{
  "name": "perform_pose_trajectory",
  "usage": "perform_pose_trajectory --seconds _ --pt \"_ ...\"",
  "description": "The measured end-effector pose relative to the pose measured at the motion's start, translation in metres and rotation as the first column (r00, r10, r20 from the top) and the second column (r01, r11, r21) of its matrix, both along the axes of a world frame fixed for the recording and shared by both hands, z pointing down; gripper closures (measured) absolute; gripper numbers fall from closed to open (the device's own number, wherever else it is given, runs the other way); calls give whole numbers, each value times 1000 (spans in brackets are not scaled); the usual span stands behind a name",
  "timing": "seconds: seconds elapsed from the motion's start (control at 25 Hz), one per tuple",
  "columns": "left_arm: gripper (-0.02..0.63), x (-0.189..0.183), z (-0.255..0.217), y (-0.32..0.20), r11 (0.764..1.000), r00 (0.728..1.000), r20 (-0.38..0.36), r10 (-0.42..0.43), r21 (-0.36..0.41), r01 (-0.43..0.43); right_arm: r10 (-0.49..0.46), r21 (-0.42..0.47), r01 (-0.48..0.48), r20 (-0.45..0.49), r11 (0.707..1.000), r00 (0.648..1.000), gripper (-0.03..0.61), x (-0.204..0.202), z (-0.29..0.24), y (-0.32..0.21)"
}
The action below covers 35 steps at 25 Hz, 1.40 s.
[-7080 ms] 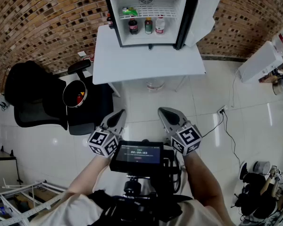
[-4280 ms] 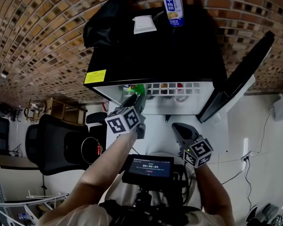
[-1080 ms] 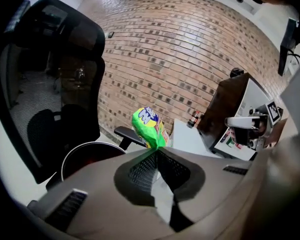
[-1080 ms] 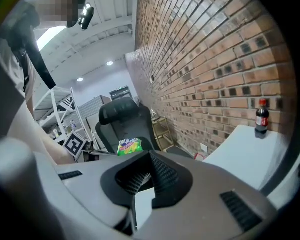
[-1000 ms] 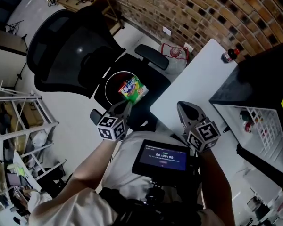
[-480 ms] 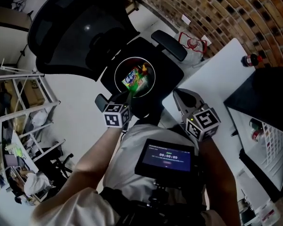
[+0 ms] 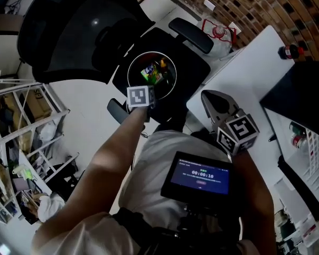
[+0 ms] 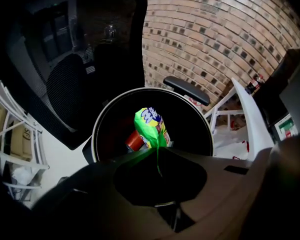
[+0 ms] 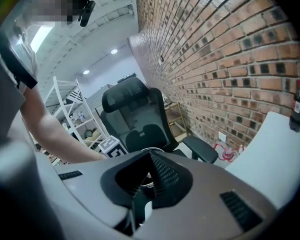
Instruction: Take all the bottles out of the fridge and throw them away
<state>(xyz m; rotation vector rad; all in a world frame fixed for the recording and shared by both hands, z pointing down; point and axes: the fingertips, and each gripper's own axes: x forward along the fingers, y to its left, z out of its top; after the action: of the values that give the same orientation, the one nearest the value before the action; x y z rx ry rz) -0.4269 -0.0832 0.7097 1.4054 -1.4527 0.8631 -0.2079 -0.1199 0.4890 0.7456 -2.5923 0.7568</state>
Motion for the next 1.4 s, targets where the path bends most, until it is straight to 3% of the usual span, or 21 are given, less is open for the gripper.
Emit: perform_pose_trajectory --seconds 0.12,0.24,0.56,0.76,0.92,1.0,1.04,1.16,1.4 --pt "566 4 0 1 1000 1000 3 1 -8 -1 30 4 -30 4 1000 1000 575 9 -3 -2" --pt "482 6 -1 3 1000 1000 -8 -11 -1 11 49 10 -49 9 999 999 575 18 -4 -1" --pt "481 0 -16 13 999 999 19 -28 16 27 88 22 -88 14 996 996 575 34 -10 4" --pt "480 4 -34 5 992 1000 10 8 124 -9 114 43 -115 29 992 993 575 42 -16 6" --pt "480 27 -59 -3 969 997 -25 79 237 -71 149 58 -151 41 987 988 575 55 -25 10" --pt "486 50 -80 -9 947 989 -84 125 309 -94 168 71 -171 44 983 985 575 65 -29 13" --pt "526 63 -92 -11 930 981 -113 157 352 -108 178 78 -181 48 980 983 575 71 -33 15" --pt "584 105 -124 -17 861 943 -179 282 482 -166 207 108 -213 64 971 976 575 91 -45 22" --pt "604 192 -186 -21 717 841 -181 510 629 -300 289 150 -300 91 942 953 575 139 -62 36"
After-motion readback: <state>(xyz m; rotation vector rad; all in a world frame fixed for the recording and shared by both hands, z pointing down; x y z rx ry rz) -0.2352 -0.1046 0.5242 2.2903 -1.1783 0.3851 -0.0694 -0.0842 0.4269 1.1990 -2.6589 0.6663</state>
